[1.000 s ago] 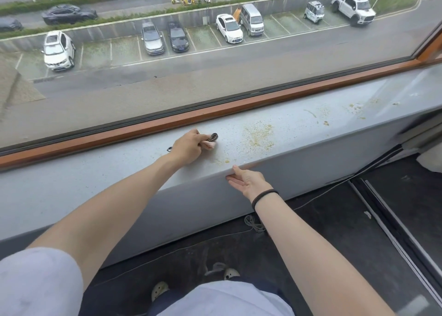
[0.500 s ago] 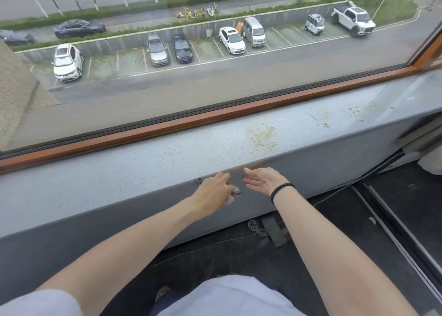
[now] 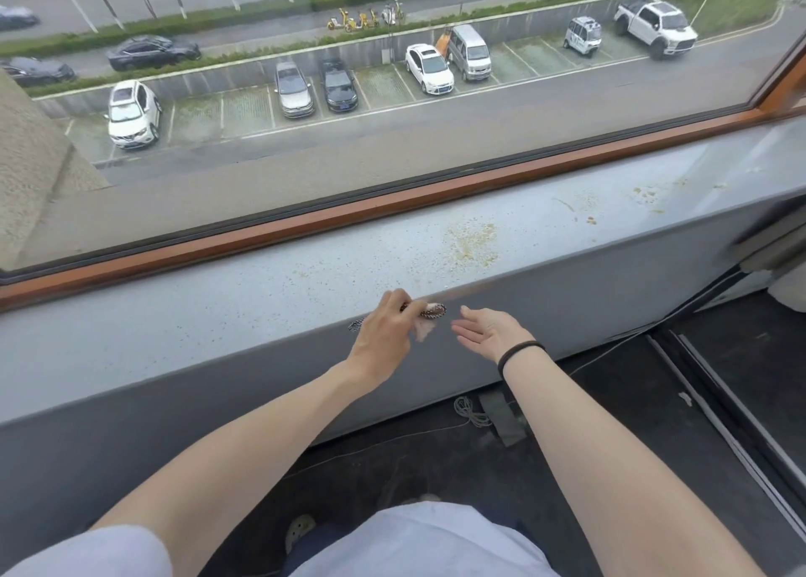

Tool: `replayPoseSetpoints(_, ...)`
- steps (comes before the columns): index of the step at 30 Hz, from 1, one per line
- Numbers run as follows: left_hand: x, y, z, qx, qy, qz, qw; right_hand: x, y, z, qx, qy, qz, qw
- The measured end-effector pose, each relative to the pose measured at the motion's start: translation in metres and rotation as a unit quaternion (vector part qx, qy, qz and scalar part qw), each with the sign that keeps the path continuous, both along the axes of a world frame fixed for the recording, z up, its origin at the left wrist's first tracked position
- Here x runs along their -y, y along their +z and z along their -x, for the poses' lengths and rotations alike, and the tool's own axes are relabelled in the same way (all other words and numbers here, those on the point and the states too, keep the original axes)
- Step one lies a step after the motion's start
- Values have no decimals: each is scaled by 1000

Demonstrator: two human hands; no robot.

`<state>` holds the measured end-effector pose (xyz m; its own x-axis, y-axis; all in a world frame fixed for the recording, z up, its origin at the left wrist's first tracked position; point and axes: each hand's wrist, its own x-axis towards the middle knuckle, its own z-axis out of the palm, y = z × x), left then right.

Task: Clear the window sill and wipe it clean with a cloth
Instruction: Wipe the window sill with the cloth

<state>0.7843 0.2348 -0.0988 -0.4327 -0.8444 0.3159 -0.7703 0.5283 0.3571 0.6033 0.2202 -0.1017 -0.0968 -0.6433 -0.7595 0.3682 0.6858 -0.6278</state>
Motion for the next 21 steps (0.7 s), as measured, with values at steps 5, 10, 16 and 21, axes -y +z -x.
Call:
replayPoseSetpoints(5, 18, 18, 4, -14, 77, 30, 997, 8, 6, 9, 2, 0, 9, 1000)
replayPoseSetpoints(10, 59, 29, 14, -27, 178, -53, 982, 17, 9, 20, 1, -5, 7, 1000)
replayPoseSetpoints(16, 103, 37, 21, 58, 172, -29, 983, 30, 18, 14, 26, -21, 1, 999)
replayPoseSetpoints(21, 140, 46, 30, 107, 147, 0, 983, 43, 16, 7, 32, -88, 10, 996)
